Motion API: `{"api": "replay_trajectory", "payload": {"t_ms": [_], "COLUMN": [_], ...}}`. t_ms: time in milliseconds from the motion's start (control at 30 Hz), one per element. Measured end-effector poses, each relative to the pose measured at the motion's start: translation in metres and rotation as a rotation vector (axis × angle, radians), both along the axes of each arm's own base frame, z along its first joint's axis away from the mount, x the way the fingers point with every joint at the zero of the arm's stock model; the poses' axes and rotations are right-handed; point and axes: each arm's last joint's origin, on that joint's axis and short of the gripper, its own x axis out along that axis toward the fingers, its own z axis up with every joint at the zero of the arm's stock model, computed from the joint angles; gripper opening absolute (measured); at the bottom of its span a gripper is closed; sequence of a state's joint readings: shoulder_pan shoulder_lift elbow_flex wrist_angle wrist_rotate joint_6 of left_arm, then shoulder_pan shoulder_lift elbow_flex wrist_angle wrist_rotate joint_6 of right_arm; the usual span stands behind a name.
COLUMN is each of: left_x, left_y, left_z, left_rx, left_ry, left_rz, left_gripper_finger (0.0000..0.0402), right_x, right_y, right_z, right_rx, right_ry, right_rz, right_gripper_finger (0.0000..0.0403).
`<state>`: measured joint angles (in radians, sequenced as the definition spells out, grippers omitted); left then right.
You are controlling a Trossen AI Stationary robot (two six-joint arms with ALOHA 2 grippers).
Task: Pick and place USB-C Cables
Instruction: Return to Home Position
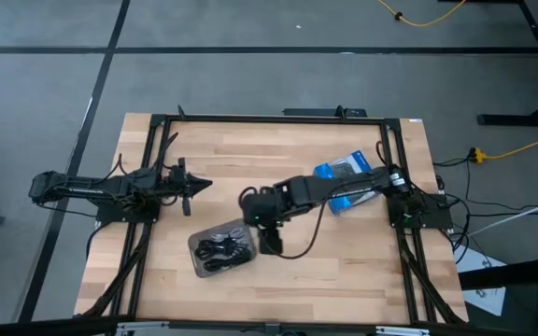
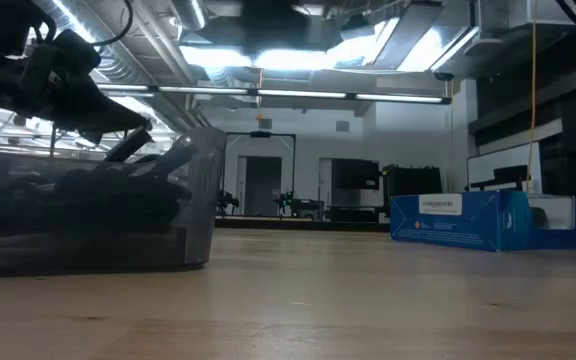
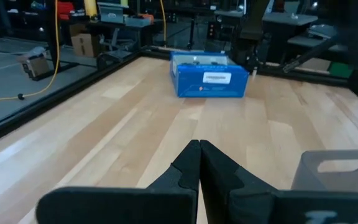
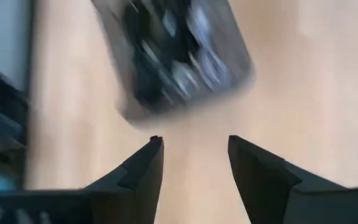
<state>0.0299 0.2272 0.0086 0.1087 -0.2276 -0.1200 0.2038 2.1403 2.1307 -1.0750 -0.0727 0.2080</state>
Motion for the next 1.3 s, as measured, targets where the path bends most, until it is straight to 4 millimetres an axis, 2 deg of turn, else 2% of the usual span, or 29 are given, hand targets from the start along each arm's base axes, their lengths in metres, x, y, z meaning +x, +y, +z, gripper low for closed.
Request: {"api": "replay_trajectory", "payload": {"t_ms": [100, 167, 300, 400, 500, 567, 700, 767, 867, 1000, 1067, 1300], "left_x": [0.0, 0.0, 0.0, 0.0, 0.0, 0.0, 0.0, 0.0, 0.0, 0.0, 0.0, 0.0], "left_y": [0.0, 0.0, 0.0, 0.0, 0.0, 0.0, 0.001, 0.001, 0.001, 0.0, 0.0, -0.001], "left_z": [0.001, 0.002, 0.002, 0.002, 0.002, 0.002, 0.002, 0.002, 0.0, 0.0, 0.0, -0.005], "left_rx": [-0.004, -0.026, -0.032, -0.029, -0.026, -0.026, -0.024, -0.028, -0.062, -0.08, -0.081, -0.068], "left_ry": [-0.015, -0.023, -0.025, -0.024, -0.024, -0.024, -0.024, -0.026, -0.024, -0.024, -0.026, 0.036], "left_rz": [0.0, 0.001, 0.001, 0.002, 0.002, 0.003, 0.022, 0.044, 0.051, 0.023, 0.021, -0.035], "left_gripper_finger": [0.0, 0.0, 0.0, 0.0, 0.0, 0.0, 0.0, 0.0, 0.0, 0.0, 0.0, 0.0], "right_x": [-0.019, -0.035, -0.085, -0.136, -0.192, -0.225, -0.272, -0.289, -0.308, -0.325, -0.33, -0.336], "right_y": [0.001, 0.004, 0.014, 0.021, 0.02, 0.013, -0.004, -0.013, -0.025, -0.038, -0.043, -0.055], "right_z": [-0.003, 0.004, 0.03, 0.028, 0.02, 0.005, -0.033, -0.056, -0.089, -0.117, -0.124, -0.125], "right_rx": [-0.138, -0.125, -0.125, -0.087, 0.017, 0.076, 0.224, 0.276, 0.3, 0.309, 0.278, 0.075], "right_ry": [0.116, 0.124, -0.052, -0.212, -0.424, -0.575, -0.885, -0.991, -1.054, -1.092, -1.117, -1.13], "right_rz": [0.029, 0.009, -0.02, -0.022, -0.042, -0.063, -0.031, -0.006, -0.014, -0.02, -0.017, 0.016], "right_gripper_finger": [0.0184, 0.0184, 0.0184, 0.0184, 0.0184, 0.0184, 0.0184, 0.0184, 0.0184, 0.0184, 0.0184, 0.0184]}}
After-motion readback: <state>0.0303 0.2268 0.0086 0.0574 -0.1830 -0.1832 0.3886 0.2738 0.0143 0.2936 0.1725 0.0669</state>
